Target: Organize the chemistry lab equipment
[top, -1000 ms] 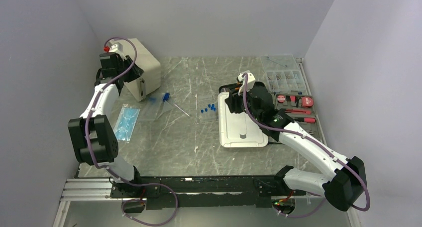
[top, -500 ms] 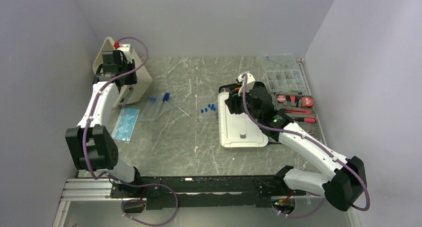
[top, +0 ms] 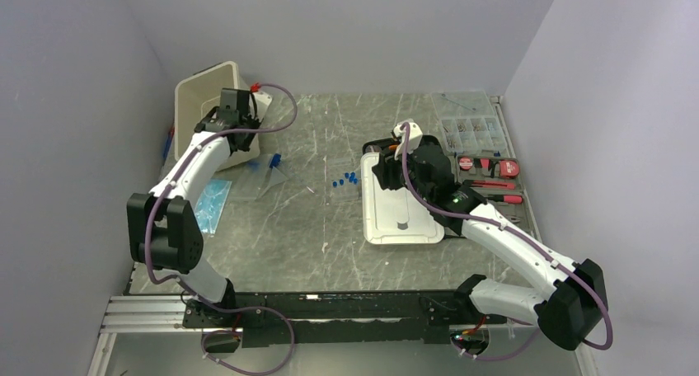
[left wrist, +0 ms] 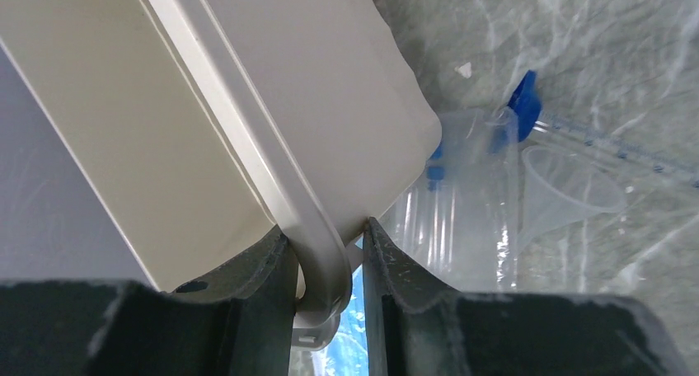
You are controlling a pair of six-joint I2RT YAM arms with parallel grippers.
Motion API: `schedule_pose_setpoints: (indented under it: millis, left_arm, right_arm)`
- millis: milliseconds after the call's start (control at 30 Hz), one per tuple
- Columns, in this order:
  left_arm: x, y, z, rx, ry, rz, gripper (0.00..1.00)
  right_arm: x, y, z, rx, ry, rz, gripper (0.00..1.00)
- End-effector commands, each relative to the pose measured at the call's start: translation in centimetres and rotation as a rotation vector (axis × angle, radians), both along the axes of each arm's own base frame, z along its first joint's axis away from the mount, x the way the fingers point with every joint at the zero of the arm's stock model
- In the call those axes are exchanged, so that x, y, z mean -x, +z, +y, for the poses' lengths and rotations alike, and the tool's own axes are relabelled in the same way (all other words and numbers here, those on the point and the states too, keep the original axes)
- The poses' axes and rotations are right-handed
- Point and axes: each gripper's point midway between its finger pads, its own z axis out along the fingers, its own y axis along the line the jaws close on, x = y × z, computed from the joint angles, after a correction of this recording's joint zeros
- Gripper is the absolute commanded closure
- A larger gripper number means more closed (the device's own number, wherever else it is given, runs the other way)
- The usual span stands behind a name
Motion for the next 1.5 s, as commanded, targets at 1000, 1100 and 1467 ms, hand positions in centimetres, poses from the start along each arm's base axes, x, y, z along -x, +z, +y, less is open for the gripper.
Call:
schedule_pose_setpoints:
  millis: [1000,1100,1467]
  left_arm:
    - [-0.5,-0.5,3.2,-0.256,0.107,-0.004,0.58]
    - [-0.5,-0.4,3.3,-0.257,0.118,-0.008,0.51]
    - [0.2,4.6,3.0,-0.214,0.212,-0.173,0.18]
  right_arm:
    - [0.1,1.8,-0.1,-0.049,-0.001,-0.052,0.49]
    - [0.1,1.9,-0.2,-0.050,-0.002,-0.053,0.49]
    - [0.3,2.1,-0.3,-0.057,-0.003,-0.060,0.48]
